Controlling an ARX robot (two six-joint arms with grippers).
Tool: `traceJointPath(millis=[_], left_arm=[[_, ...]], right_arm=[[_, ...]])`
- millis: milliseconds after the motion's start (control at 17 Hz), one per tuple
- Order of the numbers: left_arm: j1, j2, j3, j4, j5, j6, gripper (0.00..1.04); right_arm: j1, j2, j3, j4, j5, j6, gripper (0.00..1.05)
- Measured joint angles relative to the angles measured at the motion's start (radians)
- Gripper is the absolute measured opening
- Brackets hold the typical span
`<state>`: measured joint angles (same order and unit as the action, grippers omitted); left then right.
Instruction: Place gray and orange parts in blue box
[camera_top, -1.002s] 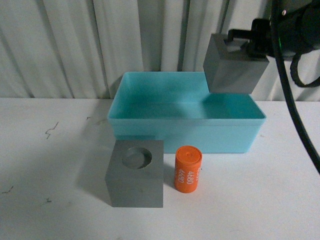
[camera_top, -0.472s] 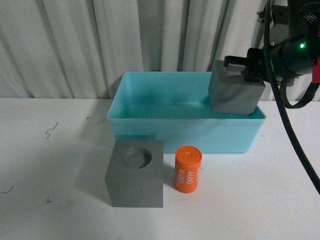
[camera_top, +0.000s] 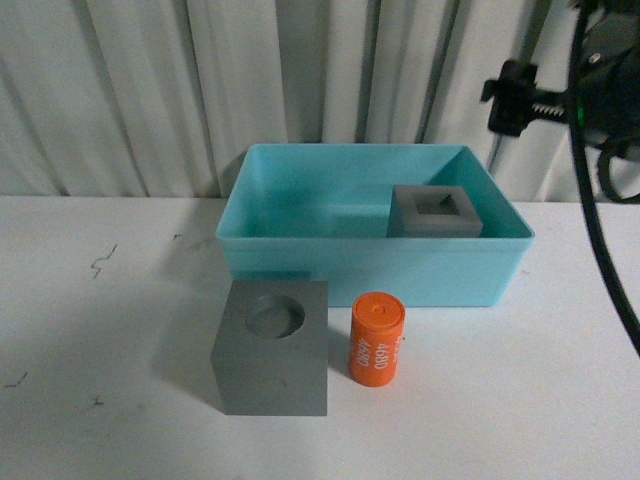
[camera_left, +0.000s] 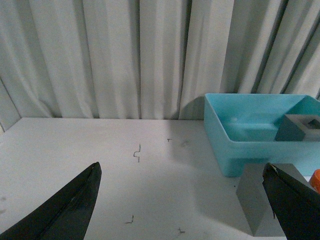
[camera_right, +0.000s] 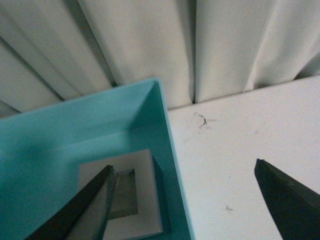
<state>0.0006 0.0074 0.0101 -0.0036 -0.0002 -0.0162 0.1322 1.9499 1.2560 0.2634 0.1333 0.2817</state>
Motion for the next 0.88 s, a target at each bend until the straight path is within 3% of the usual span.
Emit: traceJointPath(millis=[59, 177, 295, 413, 472, 531, 590, 649, 707, 884], left_arm=[[0.000, 0.000, 0.000, 0.000, 0.000, 0.000, 0.98], [0.000, 0.000, 0.000, 0.000, 0.000, 0.000, 0.98], [0.000, 0.000, 0.000, 0.000, 0.000, 0.000, 0.98], [0.000, 0.000, 0.000, 0.000, 0.000, 0.000, 0.98], [0.000, 0.000, 0.000, 0.000, 0.000, 0.000, 0.98], [0.000, 0.000, 0.000, 0.000, 0.000, 0.000, 0.98], [0.000, 0.000, 0.000, 0.000, 0.000, 0.000, 0.98], [0.000, 0.000, 0.000, 0.000, 0.000, 0.000, 0.98], [0.000, 0.000, 0.000, -0.001, 0.000, 0.000, 0.98], [0.000, 0.000, 0.000, -0.001, 0.000, 0.000, 0.98]], right_arm=[[-0.024, -0.132, -0.089, 0.040, -0.025, 0.014, 1.00], [-0.077, -0.417, -0.275, 0.028, -0.087, 0.054, 0.98], [-0.127, -0.682, -0.489, -0.089, -0.106, 0.097, 0.98], [-0.121, -0.908, -0.691, -0.267, -0.059, 0.120, 0.98], [-0.111, -0.975, -0.747, -0.306, -0.058, 0.122, 0.98], [-0.109, -1.009, -0.774, -0.254, -0.063, 0.111, 0.97], [-0.132, -1.028, -0.838, 0.034, -0.117, 0.025, 0.87], [-0.133, -1.053, -0.889, 0.162, -0.122, -0.045, 0.79], [-0.132, -1.096, -0.993, 0.294, -0.133, -0.158, 0.65], [-0.132, -1.191, -1.081, 0.325, -0.132, -0.257, 0.26]])
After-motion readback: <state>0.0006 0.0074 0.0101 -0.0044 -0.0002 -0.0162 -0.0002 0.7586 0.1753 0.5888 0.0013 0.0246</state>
